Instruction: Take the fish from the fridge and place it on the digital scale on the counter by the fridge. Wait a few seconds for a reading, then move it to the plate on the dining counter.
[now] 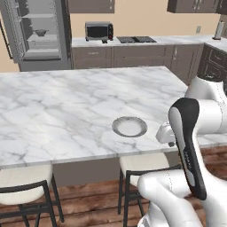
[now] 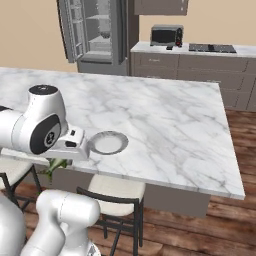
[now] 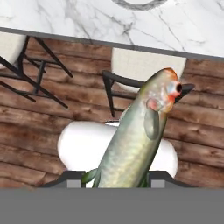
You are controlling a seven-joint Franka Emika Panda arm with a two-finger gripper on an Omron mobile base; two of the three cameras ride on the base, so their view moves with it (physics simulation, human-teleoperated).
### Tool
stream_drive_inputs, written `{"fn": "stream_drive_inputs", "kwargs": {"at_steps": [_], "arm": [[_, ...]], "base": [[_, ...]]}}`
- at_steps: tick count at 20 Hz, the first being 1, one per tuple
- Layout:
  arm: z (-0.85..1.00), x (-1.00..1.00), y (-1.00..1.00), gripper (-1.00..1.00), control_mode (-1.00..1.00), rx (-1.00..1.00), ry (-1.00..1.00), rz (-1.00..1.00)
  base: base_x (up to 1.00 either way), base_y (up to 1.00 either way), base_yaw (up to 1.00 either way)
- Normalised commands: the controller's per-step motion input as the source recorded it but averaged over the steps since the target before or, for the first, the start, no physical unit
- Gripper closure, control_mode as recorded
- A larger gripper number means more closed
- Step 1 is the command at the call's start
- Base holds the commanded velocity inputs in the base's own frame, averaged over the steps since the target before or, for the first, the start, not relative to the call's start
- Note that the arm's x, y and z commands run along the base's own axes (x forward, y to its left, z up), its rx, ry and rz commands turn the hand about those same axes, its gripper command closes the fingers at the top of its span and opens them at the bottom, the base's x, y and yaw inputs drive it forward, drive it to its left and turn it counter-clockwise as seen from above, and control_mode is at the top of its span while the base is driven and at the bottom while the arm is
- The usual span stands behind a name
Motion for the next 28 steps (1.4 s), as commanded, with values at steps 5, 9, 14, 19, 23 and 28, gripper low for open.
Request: {"fn": "stream_drive_inputs", "kwargs": {"at_steps": [5,9,14,19,23,28], "arm": [[-0.18,1.0,0.42,1.0,-1.0,-0.01,0.01,0.0],[-0.2,1.0,0.11,1.0,-1.0,0.0,0.06,-0.01],[-0.22,1.0,0.0,1.0,-1.0,0.0,0.09,0.0],[-0.2,1.0,-0.03,1.0,-1.0,0.0,0.13,0.0],[-0.31,1.0,-0.04,1.0,-1.0,0.0,0.13,0.0],[-0.61,0.93,0.0,1.0,-1.0,-0.01,0.12,0.0]], "base": [[0.0,0.0,0.0],[0.0,0.0,0.0],[0.0,0.0,0.0],[0.0,0.0,0.0],[0.0,0.0,0.0],[0.0,0.0,0.0]]}}
